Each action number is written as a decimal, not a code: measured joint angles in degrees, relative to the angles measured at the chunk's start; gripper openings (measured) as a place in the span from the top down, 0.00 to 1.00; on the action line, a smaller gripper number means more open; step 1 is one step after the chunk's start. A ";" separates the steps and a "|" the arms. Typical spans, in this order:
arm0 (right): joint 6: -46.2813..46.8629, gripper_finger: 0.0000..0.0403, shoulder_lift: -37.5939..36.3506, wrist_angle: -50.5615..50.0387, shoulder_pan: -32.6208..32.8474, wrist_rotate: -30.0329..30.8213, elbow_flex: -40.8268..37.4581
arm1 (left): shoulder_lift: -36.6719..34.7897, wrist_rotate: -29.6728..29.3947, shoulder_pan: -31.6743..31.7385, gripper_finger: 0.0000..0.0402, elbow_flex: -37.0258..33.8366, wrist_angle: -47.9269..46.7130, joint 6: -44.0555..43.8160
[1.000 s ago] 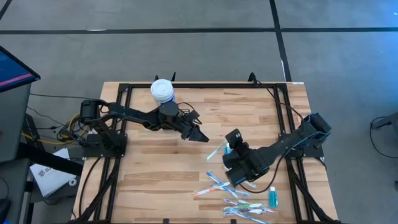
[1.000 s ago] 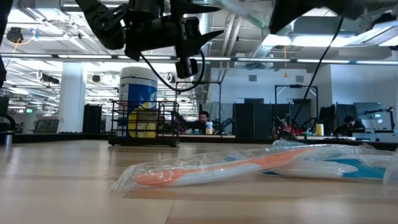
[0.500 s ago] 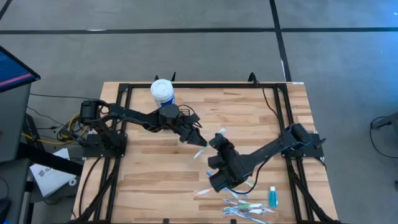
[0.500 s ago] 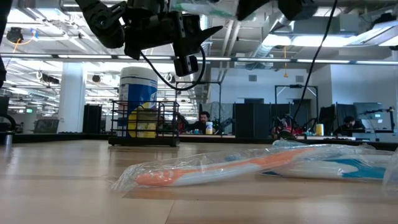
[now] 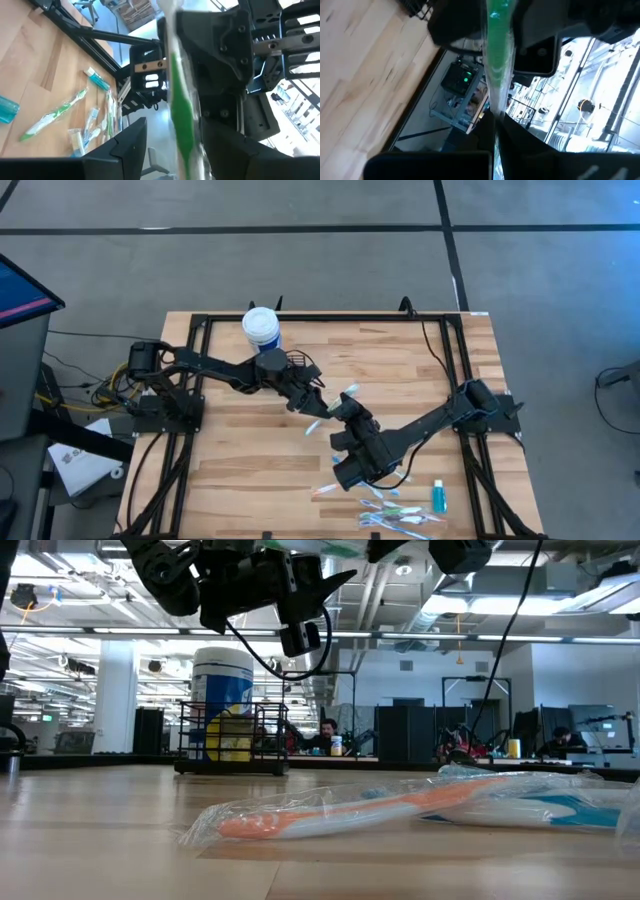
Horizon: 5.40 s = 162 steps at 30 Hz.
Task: Pick & Place toothbrushing station
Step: Put the green toothbrush into the wire organizer
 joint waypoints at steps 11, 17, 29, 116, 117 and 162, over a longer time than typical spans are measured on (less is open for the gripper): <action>-12.09 1.00 0.00 10.23 -0.02 0.20 0.00 | 0.00 1.28 0.00 0.57 0.00 0.20 0.00; -13.02 1.00 0.00 10.88 -0.02 0.20 0.00 | 0.00 1.38 0.00 0.68 0.00 0.20 0.00; -12.71 0.96 0.00 11.06 -0.07 -2.48 -0.02 | 0.00 1.45 -0.01 0.93 -0.07 -0.41 1.20; 46.06 0.72 -2.10 -1.01 0.17 -8.57 -0.04 | -38.36 -73.98 -10.18 0.91 -31.15 -3.43 58.80; 46.57 0.72 -2.10 -0.99 0.17 -8.57 -0.04 | -38.36 -75.53 -10.38 0.90 -31.15 -3.43 58.85; 52.70 0.72 -2.08 -0.25 -0.15 -5.27 -0.04 | -37.60 -91.80 -9.49 0.93 -41.24 12.70 64.54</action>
